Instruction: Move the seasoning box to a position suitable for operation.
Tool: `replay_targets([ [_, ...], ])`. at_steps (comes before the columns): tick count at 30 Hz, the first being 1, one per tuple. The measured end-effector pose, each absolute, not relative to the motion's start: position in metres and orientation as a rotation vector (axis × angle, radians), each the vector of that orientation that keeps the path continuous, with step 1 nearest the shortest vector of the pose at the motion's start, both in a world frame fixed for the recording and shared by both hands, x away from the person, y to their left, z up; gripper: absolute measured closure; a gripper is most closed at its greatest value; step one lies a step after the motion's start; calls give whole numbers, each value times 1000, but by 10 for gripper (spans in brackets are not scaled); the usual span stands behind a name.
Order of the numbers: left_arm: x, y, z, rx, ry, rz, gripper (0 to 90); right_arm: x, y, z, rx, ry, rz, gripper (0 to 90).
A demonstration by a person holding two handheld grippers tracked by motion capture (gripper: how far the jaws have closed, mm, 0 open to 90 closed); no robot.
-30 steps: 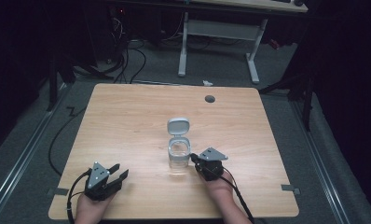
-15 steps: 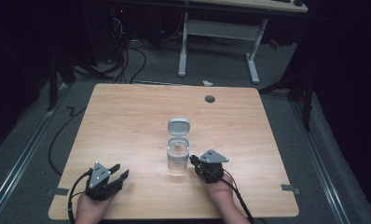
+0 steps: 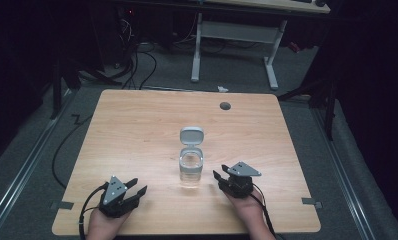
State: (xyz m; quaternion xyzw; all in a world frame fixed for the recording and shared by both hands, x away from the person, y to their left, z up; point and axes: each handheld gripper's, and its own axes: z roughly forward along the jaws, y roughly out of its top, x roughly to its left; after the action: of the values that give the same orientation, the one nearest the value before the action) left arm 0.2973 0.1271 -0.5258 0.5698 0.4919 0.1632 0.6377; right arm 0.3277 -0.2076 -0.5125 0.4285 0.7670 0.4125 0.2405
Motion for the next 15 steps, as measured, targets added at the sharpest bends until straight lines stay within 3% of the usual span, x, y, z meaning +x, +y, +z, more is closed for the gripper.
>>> replay_targets([
  [3, 300, 107, -525, 1309, 1123, 342, 544, 320, -215, -514, 1177, 2058, 1185, 572],
  [8, 296, 61, -525, 1351, 1055, 318, 553, 314, -224, -516, 1171, 2053, 1181, 663],
  [15, 298, 13, -525, 1407, 1022, 237, 715, 313, -233, -508, 1238, 2002, 1226, 757],
])
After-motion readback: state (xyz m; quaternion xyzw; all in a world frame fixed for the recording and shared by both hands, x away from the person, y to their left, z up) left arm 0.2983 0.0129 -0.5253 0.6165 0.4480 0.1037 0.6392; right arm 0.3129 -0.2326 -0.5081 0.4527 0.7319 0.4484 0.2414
